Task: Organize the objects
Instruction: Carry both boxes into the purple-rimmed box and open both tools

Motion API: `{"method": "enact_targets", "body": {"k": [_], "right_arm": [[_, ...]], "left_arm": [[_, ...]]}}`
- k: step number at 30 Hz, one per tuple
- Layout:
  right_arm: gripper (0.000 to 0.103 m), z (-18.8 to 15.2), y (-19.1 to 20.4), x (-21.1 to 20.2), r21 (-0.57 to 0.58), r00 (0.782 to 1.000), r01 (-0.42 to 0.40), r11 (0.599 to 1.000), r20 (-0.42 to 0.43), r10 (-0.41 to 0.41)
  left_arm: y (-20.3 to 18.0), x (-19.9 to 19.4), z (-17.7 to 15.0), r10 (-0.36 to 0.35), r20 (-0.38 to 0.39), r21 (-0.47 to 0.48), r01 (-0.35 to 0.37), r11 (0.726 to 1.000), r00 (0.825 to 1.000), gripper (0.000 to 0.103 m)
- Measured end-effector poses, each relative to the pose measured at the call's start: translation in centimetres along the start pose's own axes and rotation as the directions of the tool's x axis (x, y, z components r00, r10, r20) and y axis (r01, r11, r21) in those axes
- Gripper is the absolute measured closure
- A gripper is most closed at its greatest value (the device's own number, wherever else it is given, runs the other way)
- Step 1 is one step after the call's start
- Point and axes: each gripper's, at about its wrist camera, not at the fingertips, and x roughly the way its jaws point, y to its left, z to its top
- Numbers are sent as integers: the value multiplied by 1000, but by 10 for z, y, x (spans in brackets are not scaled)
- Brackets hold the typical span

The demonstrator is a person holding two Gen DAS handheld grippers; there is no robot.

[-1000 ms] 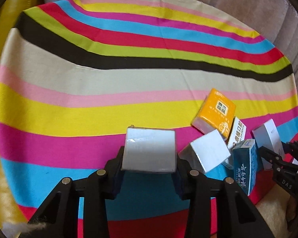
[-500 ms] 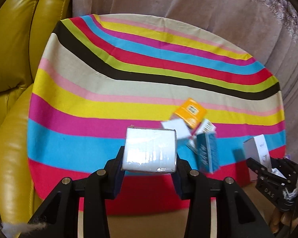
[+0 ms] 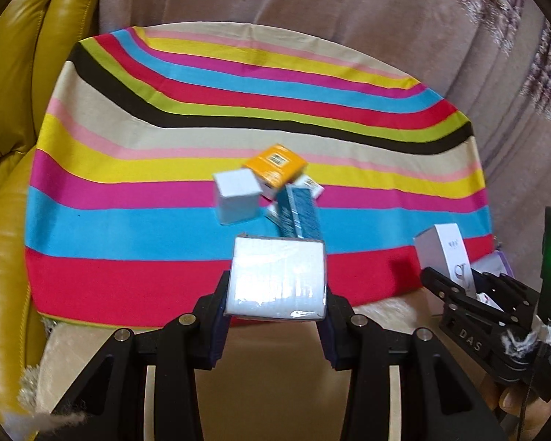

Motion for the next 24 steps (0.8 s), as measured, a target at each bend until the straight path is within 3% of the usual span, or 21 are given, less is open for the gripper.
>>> {"method": "enact_targets", "body": {"k": [24], "right_arm": [[58,-40,-61,-38,115,1000,10,993,13,-11]], "left_arm": [[-100,0,-32,-109,-68,164,119,979,992,61]]}}
